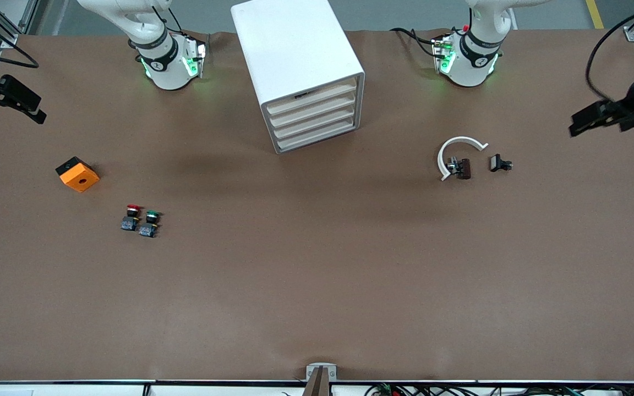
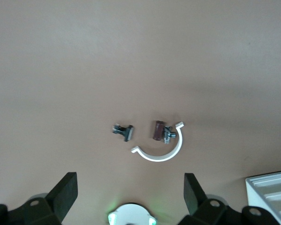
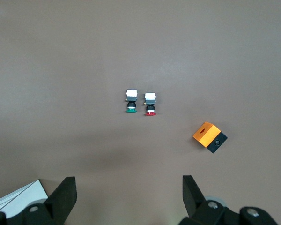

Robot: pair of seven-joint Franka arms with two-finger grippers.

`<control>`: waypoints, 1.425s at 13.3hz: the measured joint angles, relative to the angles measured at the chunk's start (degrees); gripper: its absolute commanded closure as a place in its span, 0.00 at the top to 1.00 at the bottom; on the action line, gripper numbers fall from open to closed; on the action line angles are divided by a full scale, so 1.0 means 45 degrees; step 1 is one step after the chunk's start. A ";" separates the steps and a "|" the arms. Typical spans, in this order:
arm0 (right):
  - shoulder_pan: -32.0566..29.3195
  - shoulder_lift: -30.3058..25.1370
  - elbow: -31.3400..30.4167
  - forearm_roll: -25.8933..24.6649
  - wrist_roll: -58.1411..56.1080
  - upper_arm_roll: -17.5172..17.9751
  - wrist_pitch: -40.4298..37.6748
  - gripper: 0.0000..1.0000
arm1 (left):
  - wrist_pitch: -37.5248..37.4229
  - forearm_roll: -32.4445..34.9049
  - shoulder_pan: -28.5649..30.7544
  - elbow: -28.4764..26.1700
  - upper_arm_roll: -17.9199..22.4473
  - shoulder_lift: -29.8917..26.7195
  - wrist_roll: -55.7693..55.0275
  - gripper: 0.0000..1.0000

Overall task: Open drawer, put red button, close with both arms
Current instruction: 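Reach the left gripper toward the drawer while the right gripper reaches the buttons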

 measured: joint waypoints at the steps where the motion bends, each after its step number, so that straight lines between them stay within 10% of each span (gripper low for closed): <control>1: 0.0000 0.0010 0.0007 0.0000 0.0000 0.0001 0.0000 1.00 | 0.0287 -0.0105 -0.0174 0.0001 -0.0211 0.0726 -0.0882 1.00; 13: 0.0604 0.3130 -0.0101 -0.1182 -0.0017 -0.0069 0.0512 1.00 | 0.4654 -0.4253 -0.2628 0.0357 -0.0623 0.6980 -1.4136 1.00; 19: -0.0709 0.5298 -0.1983 -0.1562 -0.0459 -0.0225 0.4783 1.00 | 0.4618 -0.7567 -0.3569 0.0671 -0.0642 0.8712 -1.8991 1.00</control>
